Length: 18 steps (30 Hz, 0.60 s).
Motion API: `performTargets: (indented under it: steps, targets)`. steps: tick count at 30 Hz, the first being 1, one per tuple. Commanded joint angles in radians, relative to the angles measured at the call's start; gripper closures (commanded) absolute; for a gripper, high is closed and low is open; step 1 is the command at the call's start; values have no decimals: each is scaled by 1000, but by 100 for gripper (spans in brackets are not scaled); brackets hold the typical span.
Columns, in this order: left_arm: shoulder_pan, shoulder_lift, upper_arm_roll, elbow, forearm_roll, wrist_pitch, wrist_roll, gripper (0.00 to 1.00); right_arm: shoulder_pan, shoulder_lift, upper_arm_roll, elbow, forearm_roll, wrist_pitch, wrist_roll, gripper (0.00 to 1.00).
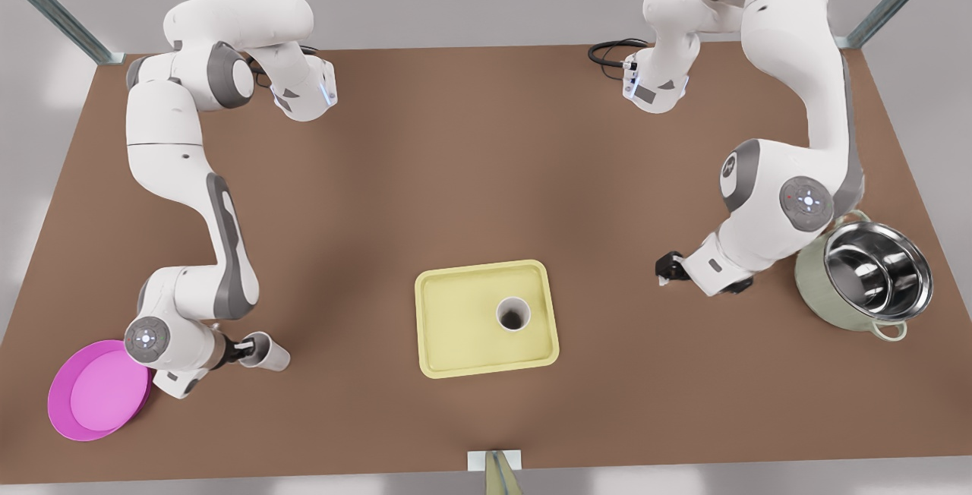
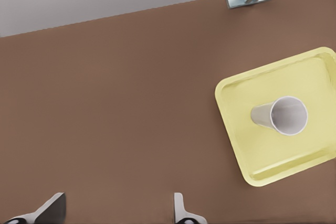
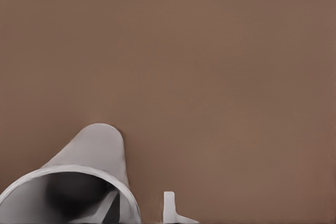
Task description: Use the left arm to pick up the white IKEA cup from the tray and place it on the middle-left position; use the right arm to pick up the white IKEA cup from the tray and place it on the middle-right position
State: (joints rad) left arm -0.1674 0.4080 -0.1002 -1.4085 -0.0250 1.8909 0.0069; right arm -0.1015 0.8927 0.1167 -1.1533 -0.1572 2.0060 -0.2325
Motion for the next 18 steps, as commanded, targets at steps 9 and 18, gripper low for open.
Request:
performTargets:
  steps: [9, 18]
  targets:
    - [-145, 81, -3, 13, -4, 91, -568, 0, -7, -103, 24, 7, 87, -199, -157, 39]
    - [-196, 348, 19, 253, 53, 257, -671, 0, -14, -525, 14, -66, 123, -507, 205, 0]
